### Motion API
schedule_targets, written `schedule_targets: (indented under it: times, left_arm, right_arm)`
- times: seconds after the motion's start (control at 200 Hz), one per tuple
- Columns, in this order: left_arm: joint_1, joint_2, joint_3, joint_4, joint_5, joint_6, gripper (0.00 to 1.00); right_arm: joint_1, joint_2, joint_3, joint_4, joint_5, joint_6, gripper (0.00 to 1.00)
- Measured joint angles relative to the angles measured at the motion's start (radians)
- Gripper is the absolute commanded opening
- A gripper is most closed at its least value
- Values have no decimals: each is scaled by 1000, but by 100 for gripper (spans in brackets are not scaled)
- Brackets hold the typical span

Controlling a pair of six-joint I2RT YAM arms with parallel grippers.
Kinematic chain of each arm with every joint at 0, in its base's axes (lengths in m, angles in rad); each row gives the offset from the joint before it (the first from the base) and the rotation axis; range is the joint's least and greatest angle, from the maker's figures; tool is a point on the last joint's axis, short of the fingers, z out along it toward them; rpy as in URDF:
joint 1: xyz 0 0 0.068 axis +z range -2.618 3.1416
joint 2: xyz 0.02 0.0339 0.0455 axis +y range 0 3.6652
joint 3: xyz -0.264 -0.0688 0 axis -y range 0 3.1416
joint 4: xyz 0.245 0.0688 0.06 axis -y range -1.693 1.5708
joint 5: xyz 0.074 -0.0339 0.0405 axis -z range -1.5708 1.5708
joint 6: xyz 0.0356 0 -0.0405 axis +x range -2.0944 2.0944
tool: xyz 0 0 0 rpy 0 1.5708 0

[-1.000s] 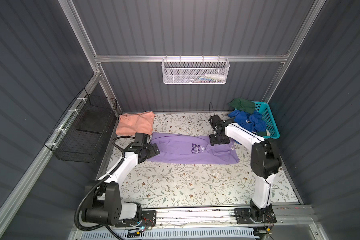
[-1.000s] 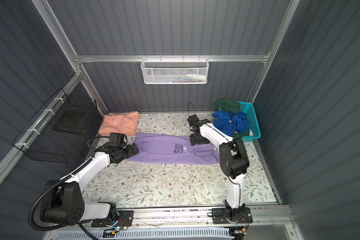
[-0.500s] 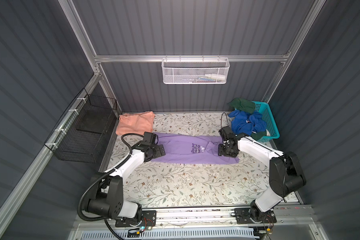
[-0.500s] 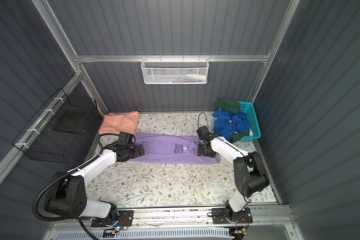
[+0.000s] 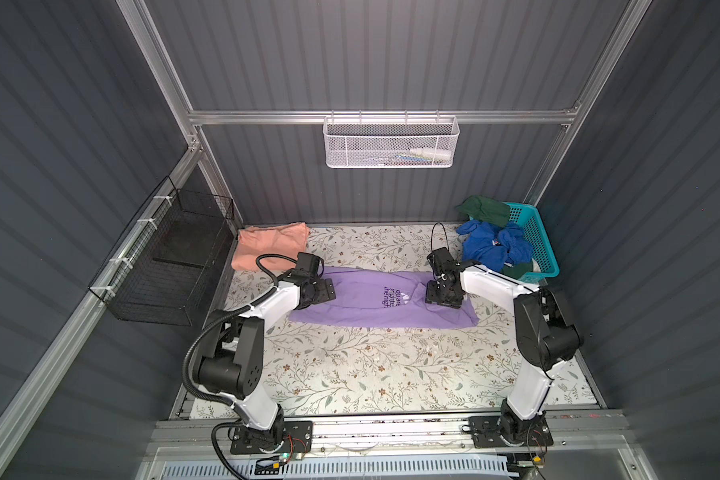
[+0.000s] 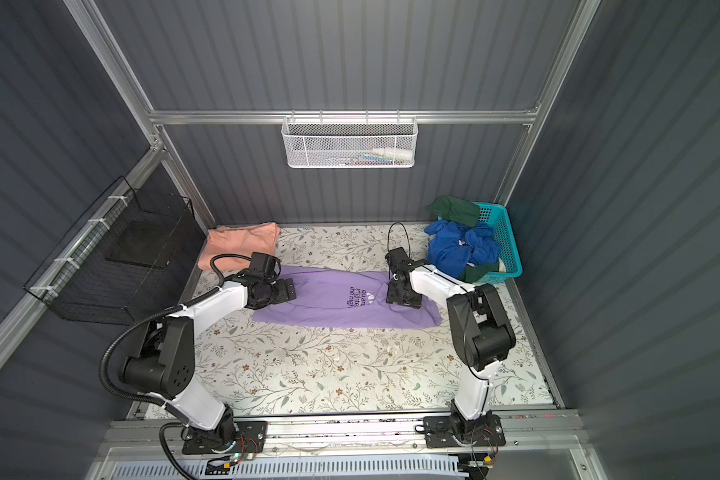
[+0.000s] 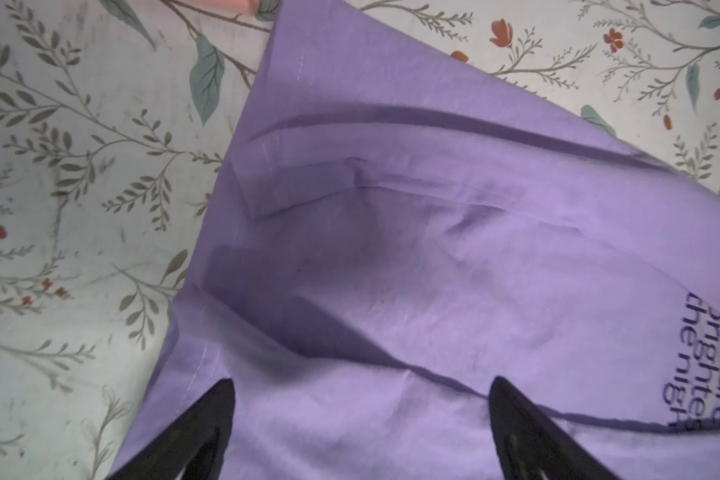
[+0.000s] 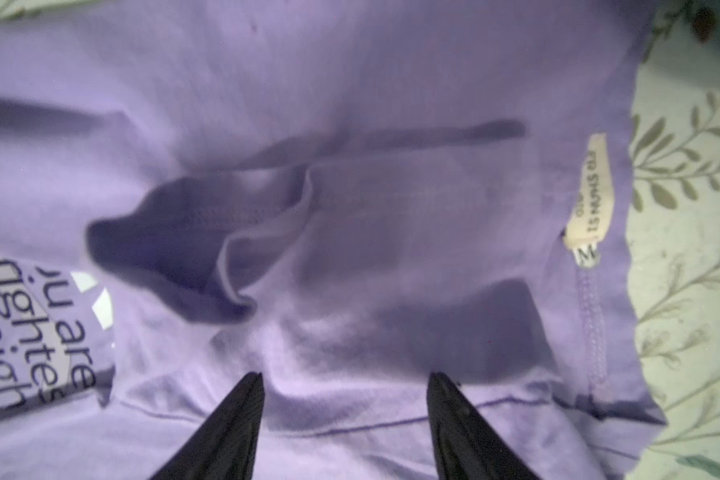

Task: Fold and stack the t-shirts

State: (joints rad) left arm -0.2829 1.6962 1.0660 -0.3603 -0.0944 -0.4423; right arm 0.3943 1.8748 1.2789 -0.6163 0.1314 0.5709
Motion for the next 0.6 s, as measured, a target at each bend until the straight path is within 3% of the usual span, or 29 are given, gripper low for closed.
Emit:
schedule_targets:
  times: [0.155,0.2,0.36,0.46,0.6]
  left_arm:
    - [-7,97,2,16,-6,19,88]
    - [-12,105,8,26,-12,25,81]
    - [-24,134,28,45,-40,40,72]
    - [-38,161,49,60,-64,48,55]
    - [-71,175,50,91,-103,56,50]
  right_arm:
    - [0,73,39,3,18,11,64]
    - [0,96,51,2,18,13,58]
    - [0,168,151,-24,8,-3,46]
    - [-1,220,230,-32,-2,-19,36]
    - [0,265,299,-32,-29,-35,33]
